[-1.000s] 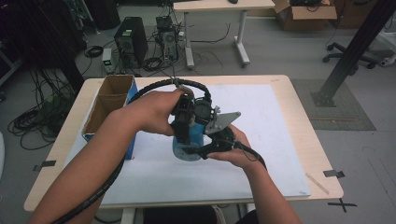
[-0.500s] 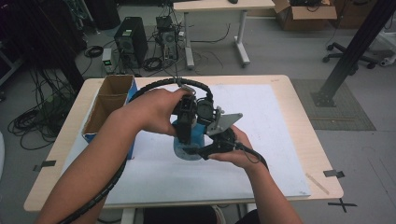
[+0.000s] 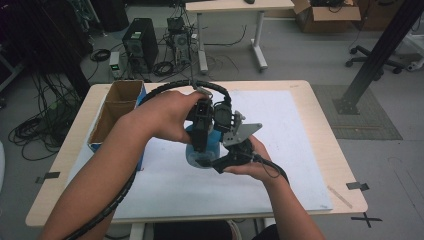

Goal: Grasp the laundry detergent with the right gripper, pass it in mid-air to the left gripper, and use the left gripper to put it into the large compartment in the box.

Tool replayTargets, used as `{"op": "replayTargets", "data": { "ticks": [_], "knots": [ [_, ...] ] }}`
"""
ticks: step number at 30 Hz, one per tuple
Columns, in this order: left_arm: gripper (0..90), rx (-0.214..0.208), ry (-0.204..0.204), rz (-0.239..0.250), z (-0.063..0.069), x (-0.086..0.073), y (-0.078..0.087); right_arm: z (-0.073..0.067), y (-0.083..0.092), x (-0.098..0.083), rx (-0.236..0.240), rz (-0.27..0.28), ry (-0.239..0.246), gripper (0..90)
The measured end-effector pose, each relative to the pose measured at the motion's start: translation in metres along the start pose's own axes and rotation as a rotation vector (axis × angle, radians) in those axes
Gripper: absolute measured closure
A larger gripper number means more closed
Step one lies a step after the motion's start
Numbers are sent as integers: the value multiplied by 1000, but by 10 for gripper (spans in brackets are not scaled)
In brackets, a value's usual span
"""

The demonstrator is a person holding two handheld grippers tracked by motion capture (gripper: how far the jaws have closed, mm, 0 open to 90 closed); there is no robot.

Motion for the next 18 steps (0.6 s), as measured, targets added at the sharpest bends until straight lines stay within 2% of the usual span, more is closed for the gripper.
{"op": "replayTargets", "data": {
  "ticks": [2,5,8,10,18],
  "knots": [
    [384,-3,6,-4,-1,0,0,0,1,-2,-10,19,-23,299],
    [384,-4,7,-7,-1,-1,-1,0,3,-3,-15,34,-32,282],
    [384,-7,16,-13,-3,-2,-2,2,5,-4,-36,50,-55,214],
    [384,-7,20,-11,-3,-2,-3,3,6,-4,-37,51,-55,216],
    [383,-11,34,-14,-7,-1,-5,5,10,-7,-52,93,-107,125]
  ]
}}
Point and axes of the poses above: each handheld gripper's, and its own axes: y roughly backward along the jaws, x roughly out of its top, z roughly to its right, the point moved 4 cm from there along -y, roughly forward along the jaws, and after that the axes turned 9 degrees about z, right-handed, at the moved point
